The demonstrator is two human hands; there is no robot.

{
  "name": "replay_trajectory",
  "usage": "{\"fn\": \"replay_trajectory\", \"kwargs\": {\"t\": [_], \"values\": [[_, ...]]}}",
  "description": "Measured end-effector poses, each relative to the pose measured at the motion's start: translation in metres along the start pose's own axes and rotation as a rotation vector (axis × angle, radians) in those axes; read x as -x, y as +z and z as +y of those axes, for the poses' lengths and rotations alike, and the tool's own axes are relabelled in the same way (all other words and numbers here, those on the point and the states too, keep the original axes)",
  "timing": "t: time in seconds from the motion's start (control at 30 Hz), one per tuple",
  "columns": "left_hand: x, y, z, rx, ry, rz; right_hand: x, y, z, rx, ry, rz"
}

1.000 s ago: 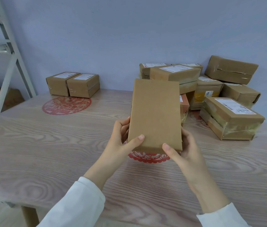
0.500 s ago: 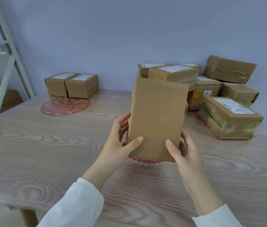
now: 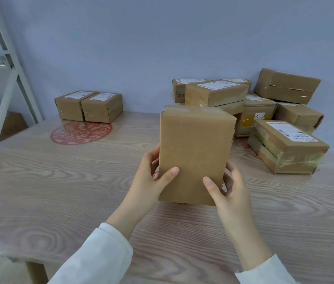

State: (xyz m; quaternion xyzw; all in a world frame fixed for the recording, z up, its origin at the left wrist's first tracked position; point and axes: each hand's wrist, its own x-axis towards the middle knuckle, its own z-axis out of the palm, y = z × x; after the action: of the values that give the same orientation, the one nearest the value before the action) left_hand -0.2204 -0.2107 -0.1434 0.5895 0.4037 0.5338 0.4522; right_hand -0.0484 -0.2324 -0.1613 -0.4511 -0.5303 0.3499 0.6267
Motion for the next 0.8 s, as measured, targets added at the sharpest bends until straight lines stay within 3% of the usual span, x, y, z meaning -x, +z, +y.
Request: {"fn": "replay_trajectory", "kwargs": {"t": [0.8], "values": [[-0.004,0.006,0.017,0.002,0.026,-0.001,-0.003,0.002,-0.011,0.007,0.009,0.062]]}}
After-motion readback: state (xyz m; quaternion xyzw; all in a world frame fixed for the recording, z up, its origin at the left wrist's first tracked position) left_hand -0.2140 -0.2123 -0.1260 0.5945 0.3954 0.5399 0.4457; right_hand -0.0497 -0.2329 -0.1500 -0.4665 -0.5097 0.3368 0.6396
